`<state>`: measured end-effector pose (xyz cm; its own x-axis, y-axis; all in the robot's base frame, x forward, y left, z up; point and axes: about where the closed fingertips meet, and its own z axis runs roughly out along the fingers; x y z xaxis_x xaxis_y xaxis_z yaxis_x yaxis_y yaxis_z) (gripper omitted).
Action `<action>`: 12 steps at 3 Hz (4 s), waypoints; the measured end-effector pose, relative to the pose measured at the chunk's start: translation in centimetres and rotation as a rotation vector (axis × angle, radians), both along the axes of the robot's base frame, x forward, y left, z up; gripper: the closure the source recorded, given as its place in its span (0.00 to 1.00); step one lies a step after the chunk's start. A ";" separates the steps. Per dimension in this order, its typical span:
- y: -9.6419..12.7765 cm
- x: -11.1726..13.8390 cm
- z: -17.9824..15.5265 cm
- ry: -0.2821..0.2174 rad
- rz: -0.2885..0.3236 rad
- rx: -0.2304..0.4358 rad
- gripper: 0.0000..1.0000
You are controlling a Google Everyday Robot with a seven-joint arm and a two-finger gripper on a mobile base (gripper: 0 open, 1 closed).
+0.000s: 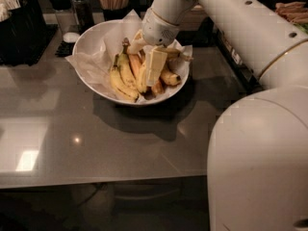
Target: Pick banana from white bowl
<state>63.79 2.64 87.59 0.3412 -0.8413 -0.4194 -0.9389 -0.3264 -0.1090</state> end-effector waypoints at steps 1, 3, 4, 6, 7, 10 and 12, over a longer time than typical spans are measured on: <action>-0.1 -0.2 -0.2 0.007 -0.001 0.001 0.24; -0.2 -0.3 -1.0 0.026 -0.016 0.028 0.66; -0.2 -0.4 -0.7 0.026 -0.016 0.028 0.76; -0.6 0.3 1.4 -0.051 -0.088 0.135 1.00; -1.0 0.5 5.1 -0.159 -0.126 0.193 1.00; -4.5 -4.7 8.5 -0.122 -0.164 0.346 1.00; -10.1 -9.9 7.8 -0.105 -0.270 0.522 1.00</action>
Offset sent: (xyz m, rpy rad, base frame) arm -0.0170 -0.0121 -0.0224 0.0230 0.0671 -0.0163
